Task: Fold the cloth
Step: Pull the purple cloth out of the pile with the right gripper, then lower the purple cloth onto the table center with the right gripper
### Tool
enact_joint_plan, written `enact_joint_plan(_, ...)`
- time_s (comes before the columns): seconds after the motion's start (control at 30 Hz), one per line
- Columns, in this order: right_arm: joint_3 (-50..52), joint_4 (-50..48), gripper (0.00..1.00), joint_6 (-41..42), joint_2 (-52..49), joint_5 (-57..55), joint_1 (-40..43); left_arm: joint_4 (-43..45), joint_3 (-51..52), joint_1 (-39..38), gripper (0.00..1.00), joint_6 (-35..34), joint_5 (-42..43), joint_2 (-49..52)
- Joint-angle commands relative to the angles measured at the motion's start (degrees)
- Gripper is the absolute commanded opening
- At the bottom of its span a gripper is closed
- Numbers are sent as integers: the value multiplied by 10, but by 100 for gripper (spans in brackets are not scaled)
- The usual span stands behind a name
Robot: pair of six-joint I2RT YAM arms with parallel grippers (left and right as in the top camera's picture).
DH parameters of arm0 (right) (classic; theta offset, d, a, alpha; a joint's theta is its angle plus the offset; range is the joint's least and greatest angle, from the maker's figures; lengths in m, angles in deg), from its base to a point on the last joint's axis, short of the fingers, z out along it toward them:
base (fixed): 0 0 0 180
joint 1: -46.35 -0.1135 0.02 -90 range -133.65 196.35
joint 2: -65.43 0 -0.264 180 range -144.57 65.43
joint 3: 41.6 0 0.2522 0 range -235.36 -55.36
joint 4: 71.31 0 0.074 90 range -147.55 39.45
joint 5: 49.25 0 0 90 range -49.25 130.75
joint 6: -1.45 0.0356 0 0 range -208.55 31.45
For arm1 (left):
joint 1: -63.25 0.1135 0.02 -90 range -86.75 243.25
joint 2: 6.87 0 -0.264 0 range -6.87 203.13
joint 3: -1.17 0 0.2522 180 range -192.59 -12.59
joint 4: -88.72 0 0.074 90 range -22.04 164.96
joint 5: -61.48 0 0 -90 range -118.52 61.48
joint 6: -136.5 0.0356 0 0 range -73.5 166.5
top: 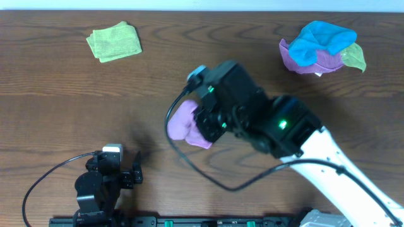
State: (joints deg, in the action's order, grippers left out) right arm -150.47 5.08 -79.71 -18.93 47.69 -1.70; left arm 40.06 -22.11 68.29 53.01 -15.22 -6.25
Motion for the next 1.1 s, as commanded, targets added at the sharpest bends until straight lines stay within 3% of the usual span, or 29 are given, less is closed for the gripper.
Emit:
enact_joint_plan(0.0,-8,3,1,28,9,10,-40,0,4,-2,95,12,0,-4)
enact_joint_plan(0.2,-8,6,1,47,9,7,-65,0,4,-2,95,12,0,-4)
enact_joint_plan(0.37,-8,4,1,44,-11,-84,-40,0,4,-2,95,12,0,-4)
enact_joint_plan(0.5,-7,-44,1,-8,-85,-126,50,0,4,-2,95,12,0,-4)
enact_joint_plan(0.6,-7,-143,1,-53,-166,-126,141,0,4,-2,95,12,0,-4)
enact_joint_plan(0.63,-7,-196,8,-70,-197,-133,174,0,4,-2,95,12,0,-4)
enact_joint_plan(0.67,-7,-256,29,-75,-227,-153,204,0,4,-2,95,12,0,-4)
enact_joint_plan(0.7,-9,-304,63,-74,-251,-172,228,0,4,-2,95,12,0,-4)
enact_joint_plan(0.77,-17,-363,96,-63,-288,-183,272,0,4,-2,95,12,0,-4)
enact_joint_plan(0.9,-27,-340,99,-20,-287,-154,323,0,4,-2,95,12,0,-4)
enact_joint_plan(1.07,-27,-269,99,-20,-235,-110,319,0,4,-2,95,12,0,-4)
